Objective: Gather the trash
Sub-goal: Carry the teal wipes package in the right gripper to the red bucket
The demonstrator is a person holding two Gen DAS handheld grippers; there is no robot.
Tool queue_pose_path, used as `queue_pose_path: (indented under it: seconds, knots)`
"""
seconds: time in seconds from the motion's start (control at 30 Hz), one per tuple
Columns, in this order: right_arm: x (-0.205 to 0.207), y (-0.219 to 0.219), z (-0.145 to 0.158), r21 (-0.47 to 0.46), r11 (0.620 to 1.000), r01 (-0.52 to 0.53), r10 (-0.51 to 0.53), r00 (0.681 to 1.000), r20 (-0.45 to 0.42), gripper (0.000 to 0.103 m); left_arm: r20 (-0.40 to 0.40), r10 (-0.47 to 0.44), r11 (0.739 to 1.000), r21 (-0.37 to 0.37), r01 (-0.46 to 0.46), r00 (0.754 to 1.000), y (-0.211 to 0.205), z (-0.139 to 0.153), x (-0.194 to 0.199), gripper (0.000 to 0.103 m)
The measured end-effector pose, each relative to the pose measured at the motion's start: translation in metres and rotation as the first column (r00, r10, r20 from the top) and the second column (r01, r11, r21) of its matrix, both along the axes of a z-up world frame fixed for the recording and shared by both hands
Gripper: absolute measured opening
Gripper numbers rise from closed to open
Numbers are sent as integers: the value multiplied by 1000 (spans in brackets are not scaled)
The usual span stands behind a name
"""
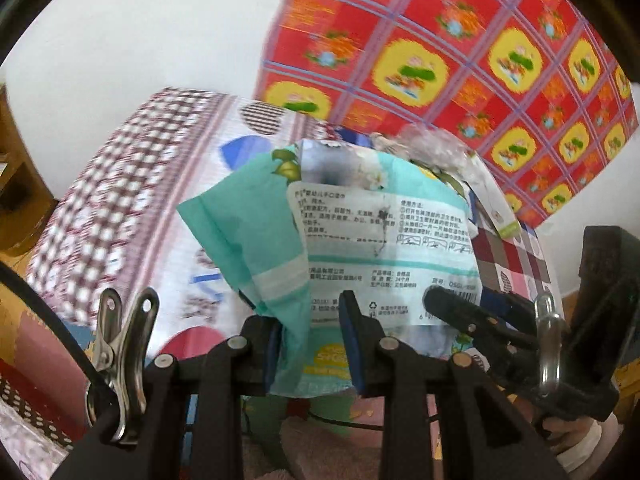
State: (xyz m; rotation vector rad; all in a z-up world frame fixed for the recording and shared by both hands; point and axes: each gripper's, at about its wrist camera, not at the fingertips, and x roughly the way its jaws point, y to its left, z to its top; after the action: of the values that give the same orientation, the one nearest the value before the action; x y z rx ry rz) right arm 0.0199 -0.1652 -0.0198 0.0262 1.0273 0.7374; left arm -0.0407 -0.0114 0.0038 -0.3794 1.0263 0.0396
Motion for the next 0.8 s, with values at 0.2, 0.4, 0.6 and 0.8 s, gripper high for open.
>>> queue_pose_path:
  seconds: [0.2,0.4,0.6,0.8]
  knots:
    - [-21,50,4,26,999,-28,28,1000,9,47,29,50,999,-2,-50,998,50,9,-33,28]
    - [-32,96,8,52,997,-63,61,998,28,47,47,87,996,19,-88,995,96,16,-58,28]
    - [-35,132,17,57,992,-109,106,993,48,47,71,129,989,57,-134,989,132,27,-74,28]
    - [-24,163,15,52,989,-138,136,990,45,47,64,163,985,38,-166,985,162,25,-72,28]
